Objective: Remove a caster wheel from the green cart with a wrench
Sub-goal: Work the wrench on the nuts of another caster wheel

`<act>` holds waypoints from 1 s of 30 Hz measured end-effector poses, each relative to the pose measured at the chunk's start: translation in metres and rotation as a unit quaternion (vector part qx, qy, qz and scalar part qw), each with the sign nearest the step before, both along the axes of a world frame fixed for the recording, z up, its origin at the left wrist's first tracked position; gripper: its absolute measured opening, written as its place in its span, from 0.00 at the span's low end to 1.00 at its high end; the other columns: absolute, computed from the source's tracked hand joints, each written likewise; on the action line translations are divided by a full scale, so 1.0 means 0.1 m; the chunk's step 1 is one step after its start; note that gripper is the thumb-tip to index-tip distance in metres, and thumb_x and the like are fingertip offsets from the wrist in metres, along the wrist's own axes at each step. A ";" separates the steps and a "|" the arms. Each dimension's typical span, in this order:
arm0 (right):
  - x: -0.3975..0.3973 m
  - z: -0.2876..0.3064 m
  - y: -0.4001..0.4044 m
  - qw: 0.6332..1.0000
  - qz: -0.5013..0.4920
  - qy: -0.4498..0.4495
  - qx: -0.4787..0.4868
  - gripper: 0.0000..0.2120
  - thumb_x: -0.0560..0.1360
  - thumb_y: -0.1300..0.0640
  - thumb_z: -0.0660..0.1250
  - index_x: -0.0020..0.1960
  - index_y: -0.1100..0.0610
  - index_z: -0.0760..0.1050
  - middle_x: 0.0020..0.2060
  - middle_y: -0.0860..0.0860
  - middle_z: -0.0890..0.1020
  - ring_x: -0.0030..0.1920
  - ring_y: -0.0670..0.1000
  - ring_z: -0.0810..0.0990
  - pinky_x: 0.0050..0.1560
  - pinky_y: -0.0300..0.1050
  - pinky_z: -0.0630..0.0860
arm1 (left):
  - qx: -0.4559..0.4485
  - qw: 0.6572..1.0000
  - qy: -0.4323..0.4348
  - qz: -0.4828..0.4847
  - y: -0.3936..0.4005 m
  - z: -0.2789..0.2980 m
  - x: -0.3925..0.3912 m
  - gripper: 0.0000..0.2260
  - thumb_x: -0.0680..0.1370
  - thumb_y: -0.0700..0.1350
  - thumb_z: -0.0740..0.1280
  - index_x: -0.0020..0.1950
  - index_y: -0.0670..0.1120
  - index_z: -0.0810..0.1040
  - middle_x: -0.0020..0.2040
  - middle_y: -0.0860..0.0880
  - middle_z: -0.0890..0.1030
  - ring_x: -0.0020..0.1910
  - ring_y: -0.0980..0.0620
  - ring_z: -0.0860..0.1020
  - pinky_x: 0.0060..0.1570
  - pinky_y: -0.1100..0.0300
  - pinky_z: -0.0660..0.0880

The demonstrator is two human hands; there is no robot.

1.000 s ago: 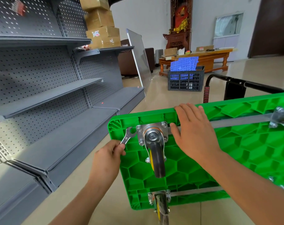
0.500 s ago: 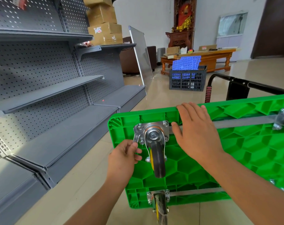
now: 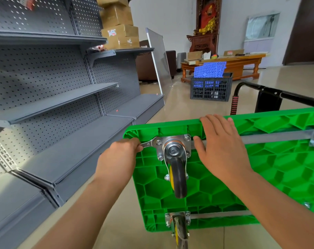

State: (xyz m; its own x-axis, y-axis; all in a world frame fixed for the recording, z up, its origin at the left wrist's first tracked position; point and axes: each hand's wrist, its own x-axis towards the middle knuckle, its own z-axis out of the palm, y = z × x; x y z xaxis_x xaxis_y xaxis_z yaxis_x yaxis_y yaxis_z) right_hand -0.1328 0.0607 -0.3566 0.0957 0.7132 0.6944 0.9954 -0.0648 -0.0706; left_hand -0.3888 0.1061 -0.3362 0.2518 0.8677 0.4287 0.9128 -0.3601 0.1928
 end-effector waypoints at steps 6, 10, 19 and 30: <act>0.01 0.01 -0.02 1.000 -0.002 -0.005 -0.007 0.25 0.80 0.48 0.61 0.73 0.60 0.68 0.70 0.57 0.73 0.73 0.59 0.67 0.78 0.59 0.57 | -0.014 0.991 -0.133 -0.002 0.05 -0.20 -0.14 0.09 0.82 0.48 0.65 0.43 0.48 0.75 0.36 0.51 0.78 0.39 0.42 0.76 0.39 0.51 0.73; 0.01 0.01 -0.02 1.000 -0.003 -0.003 -0.006 0.25 0.80 0.47 0.59 0.73 0.60 0.68 0.69 0.57 0.73 0.73 0.60 0.68 0.78 0.60 0.58 | -0.085 0.970 -0.227 -0.006 -0.04 -0.28 -0.11 0.12 0.82 0.46 0.66 0.38 0.48 0.77 0.32 0.51 0.79 0.31 0.55 0.73 0.33 0.61 0.67; 0.01 0.03 -0.04 1.000 -0.004 0.001 -0.012 0.25 0.81 0.47 0.58 0.73 0.60 0.68 0.70 0.56 0.73 0.73 0.59 0.68 0.78 0.59 0.58 | -0.147 0.938 -0.313 -0.031 -0.05 -0.52 0.09 0.12 0.82 0.50 0.66 0.38 0.52 0.79 0.35 0.55 0.83 0.32 0.51 0.78 0.38 0.55 0.74; -0.02 0.01 -0.02 1.000 -0.006 0.003 -0.007 0.25 0.81 0.48 0.61 0.73 0.60 0.68 0.70 0.57 0.73 0.73 0.59 0.67 0.78 0.59 0.58 | -0.163 0.909 -0.373 -0.088 0.00 -0.71 0.24 0.12 0.84 0.45 0.63 0.42 0.50 0.78 0.36 0.51 0.83 0.32 0.53 0.79 0.40 0.51 0.79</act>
